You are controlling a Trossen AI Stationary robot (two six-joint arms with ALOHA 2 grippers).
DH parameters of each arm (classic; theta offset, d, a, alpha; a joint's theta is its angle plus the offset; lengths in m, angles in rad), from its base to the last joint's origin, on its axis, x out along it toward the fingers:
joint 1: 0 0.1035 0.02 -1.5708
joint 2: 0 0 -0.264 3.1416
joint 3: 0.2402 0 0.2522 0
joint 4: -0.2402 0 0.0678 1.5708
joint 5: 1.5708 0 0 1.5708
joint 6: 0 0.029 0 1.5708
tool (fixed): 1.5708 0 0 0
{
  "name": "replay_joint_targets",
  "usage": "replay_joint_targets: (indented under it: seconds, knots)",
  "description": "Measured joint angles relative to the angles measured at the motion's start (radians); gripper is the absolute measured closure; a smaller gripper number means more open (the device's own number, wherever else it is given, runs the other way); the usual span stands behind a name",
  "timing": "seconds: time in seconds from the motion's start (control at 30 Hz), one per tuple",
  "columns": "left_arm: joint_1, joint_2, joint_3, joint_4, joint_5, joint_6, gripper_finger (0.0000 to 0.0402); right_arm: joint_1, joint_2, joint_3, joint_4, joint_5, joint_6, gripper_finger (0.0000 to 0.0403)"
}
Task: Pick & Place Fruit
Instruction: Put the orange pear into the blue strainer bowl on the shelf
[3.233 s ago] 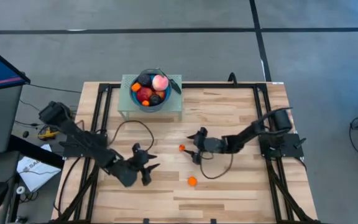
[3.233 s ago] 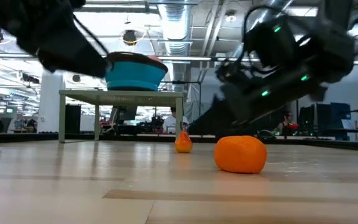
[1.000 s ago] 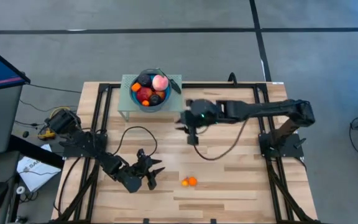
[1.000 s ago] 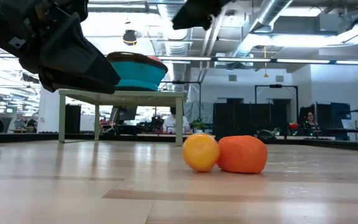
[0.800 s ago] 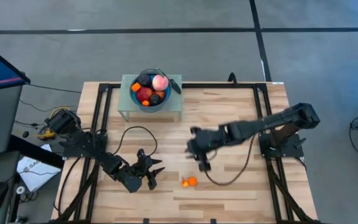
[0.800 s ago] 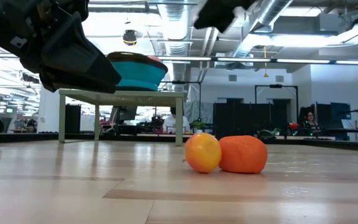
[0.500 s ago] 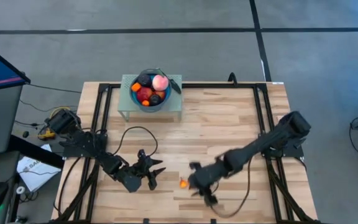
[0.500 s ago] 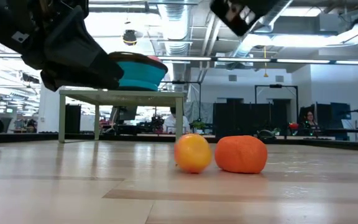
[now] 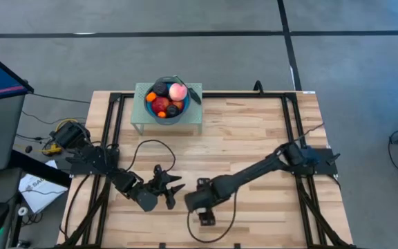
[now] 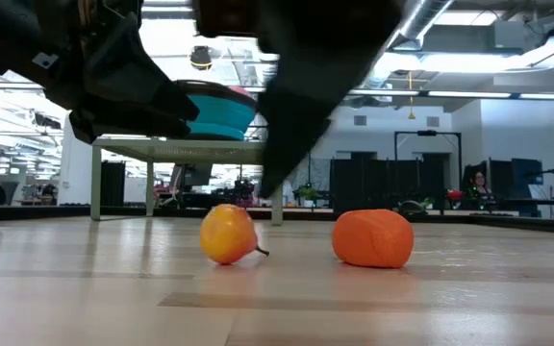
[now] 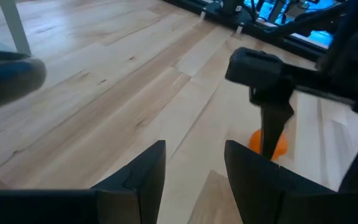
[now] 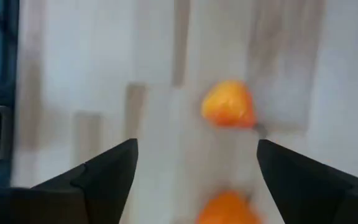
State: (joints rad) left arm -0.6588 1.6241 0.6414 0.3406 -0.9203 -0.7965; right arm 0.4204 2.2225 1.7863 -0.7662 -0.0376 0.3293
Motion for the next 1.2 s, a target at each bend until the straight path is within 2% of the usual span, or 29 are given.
replay_joint_targets:
  seconds: [0.07,0.13,0.33,0.43,0.5,0.57,0.63,0.87,1.03,1.2]
  knots:
    - [0.000,0.000,-0.004,-0.002,0.000,-0.005,0.0244,-0.002,0.015,0.013,-0.019,0.058,-0.040,0.0077]
    - [0.000,0.000,-0.006,0.003,0.000,-0.019,0.0244,-0.008,0.025,0.009,-0.050,0.069,-0.028,0.0081]
    - [-0.002,0.000,-0.014,0.015,0.002,-0.079,0.0244,-0.039,0.022,0.011,-0.016,0.000,0.148,0.0097]
    - [0.015,0.000,-0.015,0.021,0.115,-0.123,0.0244,-0.043,0.022,0.010,-0.040,-0.039,0.159,0.0099]
    - [0.036,0.015,-0.015,0.029,0.214,-0.128,0.0247,-0.029,0.022,0.010,-0.041,-0.039,0.121,0.0100]
    - [0.056,0.045,-0.016,0.026,0.272,-0.128,0.0255,-0.011,0.023,0.010,-0.012,-0.018,0.087,0.0100]
    - [0.072,0.080,-0.016,0.033,0.275,-0.132,0.0266,0.003,0.023,0.010,0.015,0.011,0.056,0.0100]
    - [0.088,0.158,-0.016,0.078,0.325,-0.130,0.0305,0.022,0.018,-0.061,0.019,0.234,-0.033,0.0100]
    - [0.082,0.166,-0.016,0.087,0.322,-0.128,0.0318,0.008,0.009,-0.150,0.156,0.242,-0.158,0.0107]
    - [0.082,0.161,-0.015,0.089,0.318,-0.127,0.0323,-0.005,0.005,-0.190,0.259,0.215,-0.258,0.0138]
